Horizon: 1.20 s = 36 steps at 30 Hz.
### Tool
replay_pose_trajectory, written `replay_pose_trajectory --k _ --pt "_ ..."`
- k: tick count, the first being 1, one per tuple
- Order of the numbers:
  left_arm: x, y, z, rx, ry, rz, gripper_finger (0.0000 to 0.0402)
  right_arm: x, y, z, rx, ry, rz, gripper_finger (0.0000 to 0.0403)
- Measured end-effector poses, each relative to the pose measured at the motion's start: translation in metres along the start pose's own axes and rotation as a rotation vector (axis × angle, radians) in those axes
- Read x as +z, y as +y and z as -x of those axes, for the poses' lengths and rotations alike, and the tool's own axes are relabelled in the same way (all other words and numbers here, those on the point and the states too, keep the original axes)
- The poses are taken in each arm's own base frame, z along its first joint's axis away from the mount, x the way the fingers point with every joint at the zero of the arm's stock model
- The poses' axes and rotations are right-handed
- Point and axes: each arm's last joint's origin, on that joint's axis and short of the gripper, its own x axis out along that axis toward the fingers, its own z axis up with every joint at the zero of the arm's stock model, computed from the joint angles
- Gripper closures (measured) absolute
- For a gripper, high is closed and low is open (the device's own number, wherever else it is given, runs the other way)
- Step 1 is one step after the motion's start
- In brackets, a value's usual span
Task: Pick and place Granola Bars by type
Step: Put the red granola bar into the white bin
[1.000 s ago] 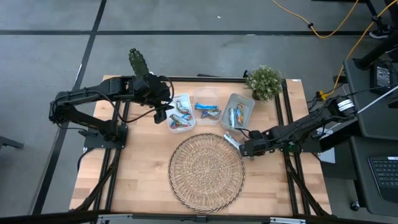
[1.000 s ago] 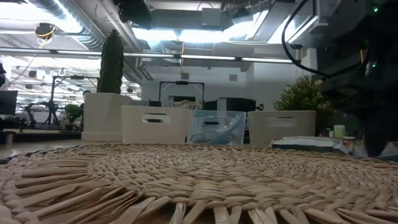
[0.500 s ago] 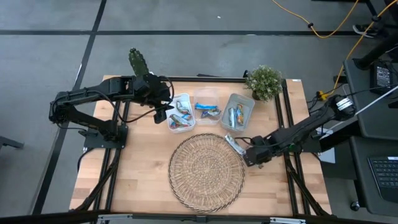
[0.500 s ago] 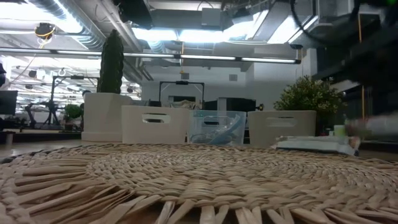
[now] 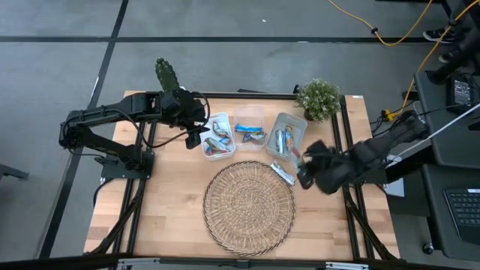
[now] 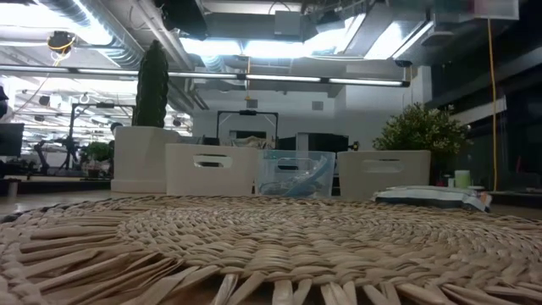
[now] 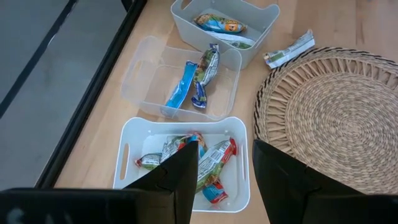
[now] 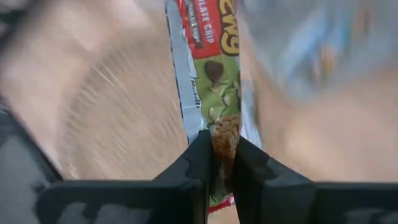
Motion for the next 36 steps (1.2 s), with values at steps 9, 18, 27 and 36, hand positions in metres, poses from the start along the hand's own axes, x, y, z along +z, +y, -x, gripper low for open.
replay_pose_trajectory --k 9,18,27,36 --pt "0.000 0.000 0.000 0.000 0.000 0.030 0.0258 0.056 0.007 0.076 0.155 -0.293 0.252 0.0356" --pt "0.005 0.000 0.006 -0.006 -0.074 0.053 0.0258 0.104 -0.002 0.061 0.072 -0.351 0.428 0.0356" --pt "0.012 0.002 0.035 -0.019 -0.292 0.061 0.0258 0.208 -0.004 0.030 0.453 -0.588 0.545 0.0356" --pt "0.008 0.005 0.064 0.008 -0.409 0.127 0.0258 0.265 0.014 -0.068 0.582 -0.370 0.602 0.0356"
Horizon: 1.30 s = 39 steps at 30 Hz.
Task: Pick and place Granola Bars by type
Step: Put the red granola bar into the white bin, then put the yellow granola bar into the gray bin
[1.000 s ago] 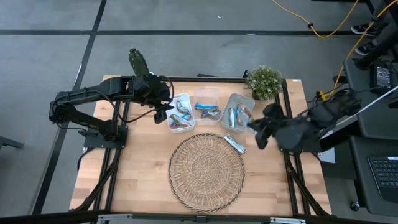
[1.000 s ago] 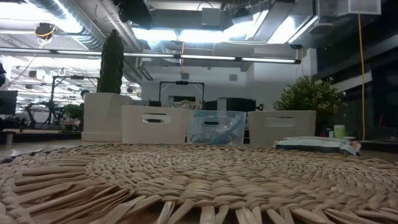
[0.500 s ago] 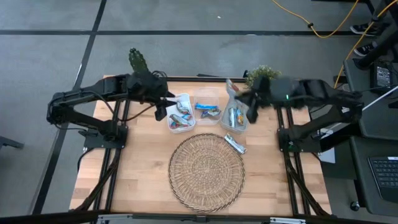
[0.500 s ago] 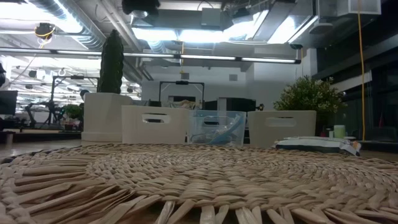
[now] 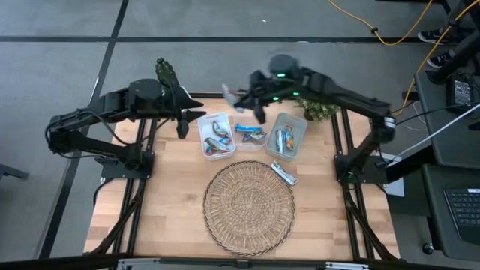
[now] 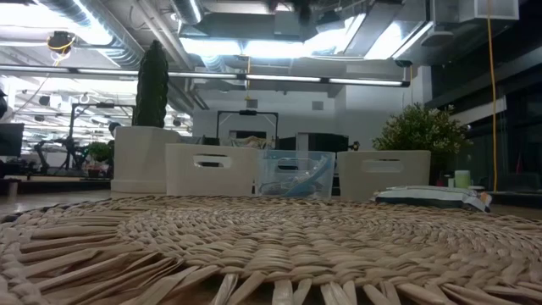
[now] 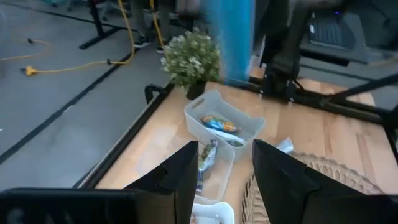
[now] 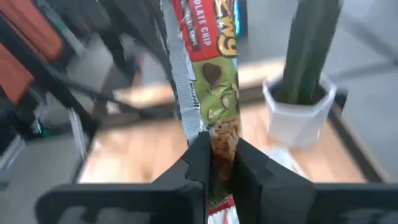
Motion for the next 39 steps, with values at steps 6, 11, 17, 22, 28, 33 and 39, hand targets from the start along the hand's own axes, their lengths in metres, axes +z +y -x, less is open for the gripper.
replay_pose_trajectory --k 6,11,17,22,28,33,39 --pt "0.001 0.003 0.019 0.023 -0.058 0.020 0.0258 -0.036 -0.028 -0.065 -0.012 0.242 -0.031 0.0356" --pt "0.002 0.006 0.036 0.068 -0.111 0.031 0.0258 -0.076 -0.047 -0.110 -0.027 0.401 -0.084 0.0356" --pt "0.002 0.007 0.041 0.100 -0.127 0.033 0.0258 -0.111 -0.046 -0.150 -0.008 0.515 -0.098 0.0356" --pt "0.002 0.007 0.036 0.103 -0.113 0.005 0.0258 -0.118 -0.045 -0.159 -0.021 0.519 -0.086 0.0356" --pt "0.002 0.006 0.031 0.105 -0.099 0.000 0.0258 -0.117 -0.046 -0.162 -0.030 0.502 -0.082 0.0356" --pt "0.002 0.006 0.029 0.105 -0.093 -0.001 0.0258 -0.114 -0.047 -0.164 -0.031 0.465 -0.069 0.0338" --pt "0.002 0.006 0.029 0.099 -0.093 0.013 0.0258 -0.108 -0.046 -0.161 -0.054 0.457 -0.067 0.0246"
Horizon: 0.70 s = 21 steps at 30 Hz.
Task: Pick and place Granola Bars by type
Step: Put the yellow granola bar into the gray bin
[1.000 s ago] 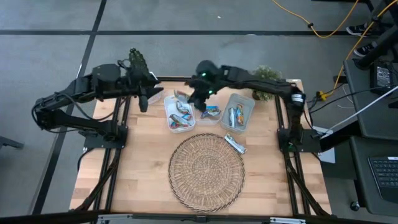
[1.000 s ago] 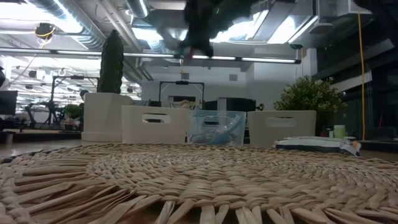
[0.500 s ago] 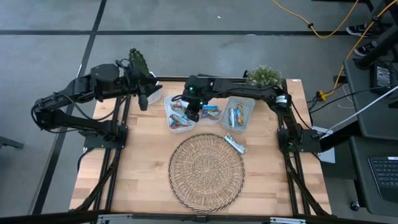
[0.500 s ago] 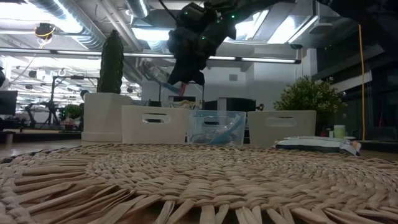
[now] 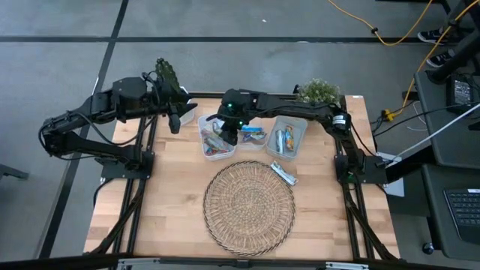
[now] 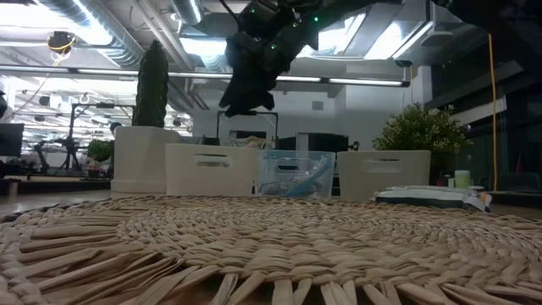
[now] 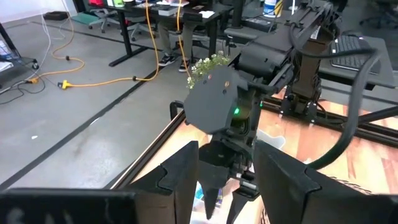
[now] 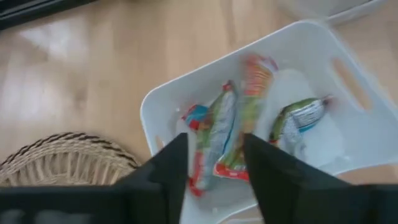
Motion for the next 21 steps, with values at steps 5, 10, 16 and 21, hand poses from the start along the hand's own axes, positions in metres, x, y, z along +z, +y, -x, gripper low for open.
replay_pose_trajectory --k 5,10,16,21 --pt "0.000 0.000 0.000 -0.002 0.001 0.002 0.0258 0.017 0.014 0.026 -0.047 0.017 0.011 0.0181" --pt "0.000 0.000 0.000 -0.002 0.000 -0.011 0.0258 0.030 0.048 0.064 -0.167 0.086 0.095 0.0173" --pt "-0.002 -0.001 0.000 -0.032 0.019 -0.033 0.0258 0.019 0.099 0.112 -0.361 0.158 0.160 0.0202" --pt "-0.004 -0.001 0.000 -0.032 0.039 -0.056 0.0258 -0.003 0.132 0.170 -0.499 0.131 0.118 0.0227"
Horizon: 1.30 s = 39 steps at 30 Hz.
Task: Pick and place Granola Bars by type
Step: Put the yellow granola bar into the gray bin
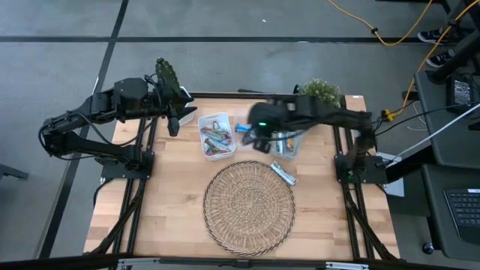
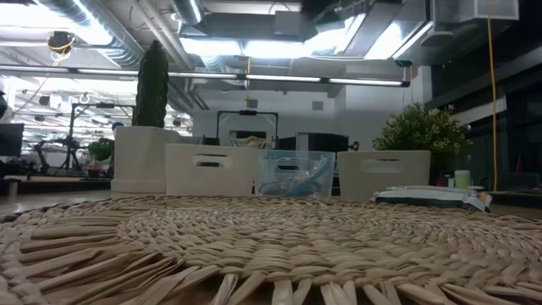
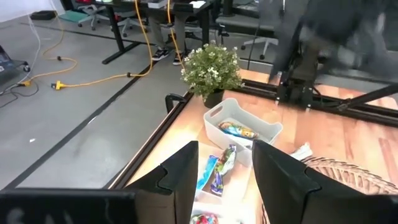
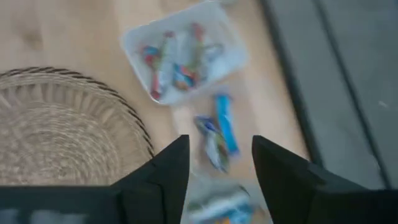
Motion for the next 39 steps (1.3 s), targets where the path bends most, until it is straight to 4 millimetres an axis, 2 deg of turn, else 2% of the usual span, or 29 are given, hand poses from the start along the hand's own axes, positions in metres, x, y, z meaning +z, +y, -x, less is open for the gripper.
replay_pose_trajectory --k 4,8,12,15,18,21,26,31,35,39 --pt "0.000 0.000 0.000 0.000 0.003 -0.020 0.0258 -0.030 -0.011 0.059 -0.098 -0.060 -0.114 0.0242" --pt "0.000 0.000 0.000 -0.004 0.003 -0.028 0.0258 -0.065 -0.027 0.111 -0.109 -0.166 -0.258 0.0246" --pt "0.000 0.000 0.000 -0.008 0.003 -0.043 0.0258 -0.093 -0.037 0.142 -0.083 -0.268 -0.342 0.0246" --pt "0.000 0.000 0.000 -0.009 0.003 -0.042 0.0258 -0.108 -0.037 0.149 -0.053 -0.289 -0.356 0.0247" --pt "0.000 0.000 0.000 -0.011 0.003 -0.033 0.0258 -0.123 -0.033 0.145 -0.038 -0.266 -0.352 0.0247" --pt "0.000 0.000 0.000 -0.011 0.003 -0.017 0.0258 -0.138 -0.024 0.129 -0.050 -0.226 -0.334 0.0247" --pt "0.000 0.000 0.000 -0.010 0.003 -0.015 0.0258 -0.160 -0.004 0.083 -0.041 -0.226 -0.365 0.0247" --pt "0.000 0.000 0.000 0.010 0.002 0.001 0.0258 -0.178 0.021 0.029 0.079 -0.172 -0.333 0.0247" --pt "0.000 0.000 0.000 0.011 0.002 0.011 0.0258 -0.188 0.032 0.007 0.195 -0.089 -0.346 0.0247" --pt "0.000 0.000 0.000 0.011 0.002 0.010 0.0258 -0.199 0.038 -0.006 0.251 0.000 -0.363 0.0247"
